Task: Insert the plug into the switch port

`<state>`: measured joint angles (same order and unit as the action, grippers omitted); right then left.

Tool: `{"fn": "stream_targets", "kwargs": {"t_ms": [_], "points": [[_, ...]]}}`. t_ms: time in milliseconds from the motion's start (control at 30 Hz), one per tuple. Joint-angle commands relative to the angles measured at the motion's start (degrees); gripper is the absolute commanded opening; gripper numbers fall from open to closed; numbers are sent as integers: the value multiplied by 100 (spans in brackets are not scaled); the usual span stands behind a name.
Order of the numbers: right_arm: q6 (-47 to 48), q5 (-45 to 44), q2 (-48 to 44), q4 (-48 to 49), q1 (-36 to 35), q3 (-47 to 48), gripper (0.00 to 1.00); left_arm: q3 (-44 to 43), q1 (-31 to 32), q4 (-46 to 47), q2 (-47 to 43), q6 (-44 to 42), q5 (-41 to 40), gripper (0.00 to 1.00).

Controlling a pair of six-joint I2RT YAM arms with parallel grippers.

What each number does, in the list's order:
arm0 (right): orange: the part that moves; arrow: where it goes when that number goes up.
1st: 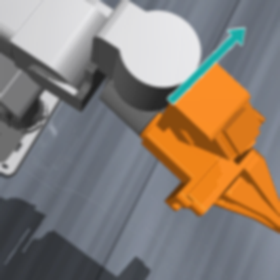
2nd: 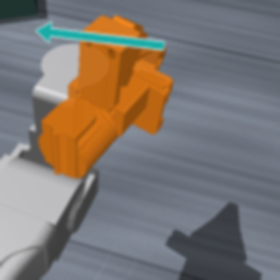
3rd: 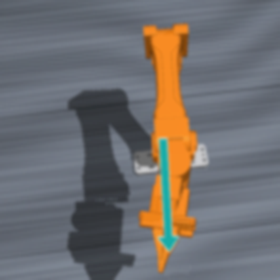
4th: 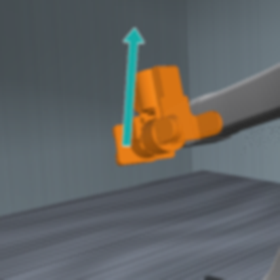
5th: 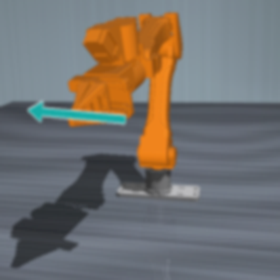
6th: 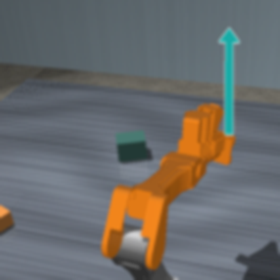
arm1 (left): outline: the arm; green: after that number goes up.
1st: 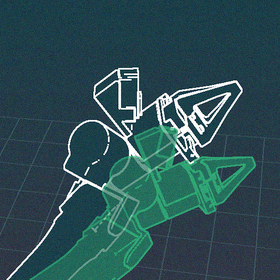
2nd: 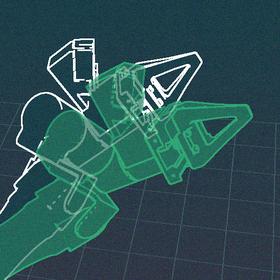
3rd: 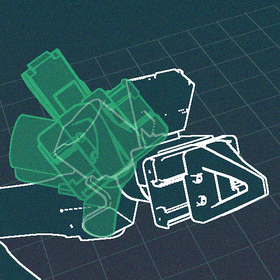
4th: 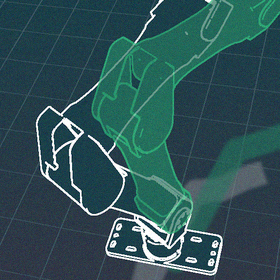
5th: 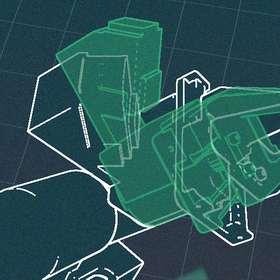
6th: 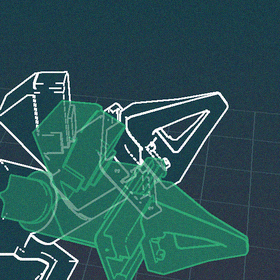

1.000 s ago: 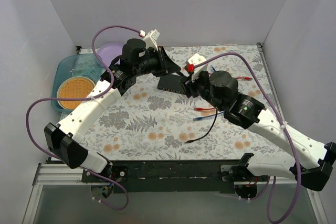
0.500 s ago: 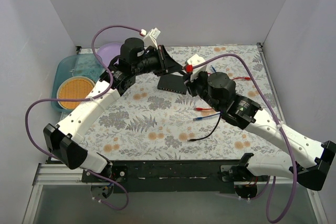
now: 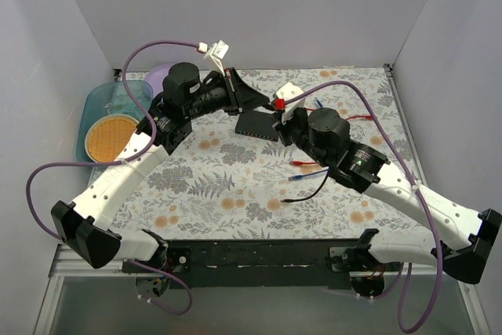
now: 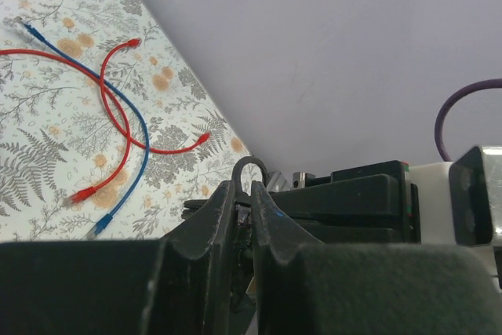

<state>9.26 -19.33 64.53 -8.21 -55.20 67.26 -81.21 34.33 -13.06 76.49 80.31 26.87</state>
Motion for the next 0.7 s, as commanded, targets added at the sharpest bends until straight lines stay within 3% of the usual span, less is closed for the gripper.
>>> {"fn": "stream_targets", "kwargs": {"t_ms": [0, 33, 67, 167, 233, 433, 667], "points": [[155, 158, -309, 161, 9, 173, 1, -166, 4, 58, -65, -51, 266, 0], [164, 167, -362, 170, 9, 164, 1, -211, 4, -81, -20, -42, 231, 0], [182, 167, -415, 162, 9, 155, 26, -237, 4, -144, -3, -51, 178, 0], [208, 237, -626, 162, 9, 129, 64, -325, -5, -416, 59, -51, -217, 0], [217, 298, -758, 153, 9, 120, 73, -387, -5, -574, 85, -51, -479, 0], [278, 158, -776, 205, 9, 76, 81, -440, -5, -549, 191, -16, -280, 0], [349, 272, -284, 232, 9, 208, 79, -326, -5, -179, 156, 134, 301, 0]]}}
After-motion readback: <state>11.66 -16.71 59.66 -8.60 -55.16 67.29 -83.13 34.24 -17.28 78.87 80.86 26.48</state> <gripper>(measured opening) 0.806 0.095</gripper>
